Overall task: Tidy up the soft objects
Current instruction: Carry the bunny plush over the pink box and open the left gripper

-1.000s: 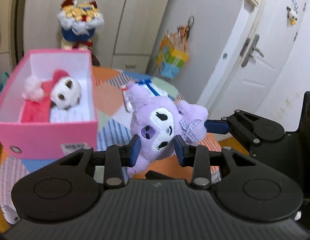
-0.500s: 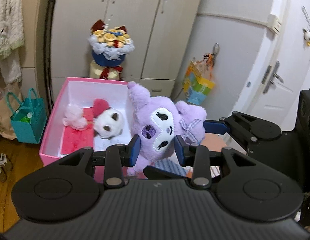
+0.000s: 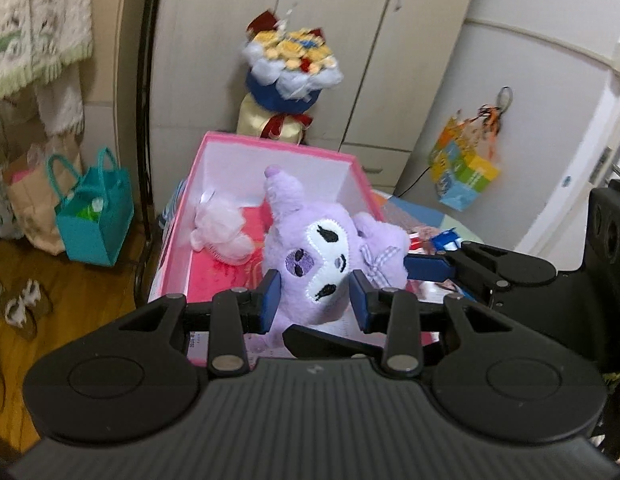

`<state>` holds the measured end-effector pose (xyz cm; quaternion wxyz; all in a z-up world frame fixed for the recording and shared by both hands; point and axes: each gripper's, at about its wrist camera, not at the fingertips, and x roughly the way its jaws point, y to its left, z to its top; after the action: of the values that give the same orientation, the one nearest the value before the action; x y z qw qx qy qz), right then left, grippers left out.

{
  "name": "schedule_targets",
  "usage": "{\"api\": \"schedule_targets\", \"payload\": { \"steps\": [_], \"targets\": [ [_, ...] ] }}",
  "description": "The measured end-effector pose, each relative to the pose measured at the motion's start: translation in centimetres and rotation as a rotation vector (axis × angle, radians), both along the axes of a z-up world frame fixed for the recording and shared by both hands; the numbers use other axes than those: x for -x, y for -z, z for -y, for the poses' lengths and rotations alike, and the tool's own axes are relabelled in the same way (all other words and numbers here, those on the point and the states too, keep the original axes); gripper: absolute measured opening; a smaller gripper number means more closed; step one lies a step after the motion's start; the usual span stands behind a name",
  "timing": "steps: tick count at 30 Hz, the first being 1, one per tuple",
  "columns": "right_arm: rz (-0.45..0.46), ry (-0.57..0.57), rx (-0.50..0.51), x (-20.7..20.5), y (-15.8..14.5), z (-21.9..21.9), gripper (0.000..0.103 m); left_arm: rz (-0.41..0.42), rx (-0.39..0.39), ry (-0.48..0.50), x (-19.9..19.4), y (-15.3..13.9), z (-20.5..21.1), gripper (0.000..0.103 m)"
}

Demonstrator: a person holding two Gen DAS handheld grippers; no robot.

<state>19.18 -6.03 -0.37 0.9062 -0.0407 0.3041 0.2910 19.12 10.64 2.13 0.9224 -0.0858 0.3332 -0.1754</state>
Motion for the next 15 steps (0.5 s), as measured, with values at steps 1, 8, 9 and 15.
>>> {"api": "schedule_targets", "payload": {
  "steps": [1,8,9,15],
  "targets": [
    [-0.016,-0.003,-0.002,-0.6,0.3,-0.1,0.098,-0.022,0.012,-0.004,-0.6,0.5,-0.4,0.036],
    [-0.127,-0.060,-0.006,-3.9,2.0,-0.9,0.098,-0.137,0.040,-0.032,-4.0,2.8,-1.9,0.035],
    [-0.132,-0.073,0.003,-4.1,2.1,-1.1,0.098,-0.151,0.042,-0.033,-4.2,3.1,-2.0,0.035],
    [-0.140,-0.087,0.081,-5.3,2.5,-2.3,0.096,-0.157,0.025,-0.058,-4.9,3.6,-1.5,0.035]
  ]
}}
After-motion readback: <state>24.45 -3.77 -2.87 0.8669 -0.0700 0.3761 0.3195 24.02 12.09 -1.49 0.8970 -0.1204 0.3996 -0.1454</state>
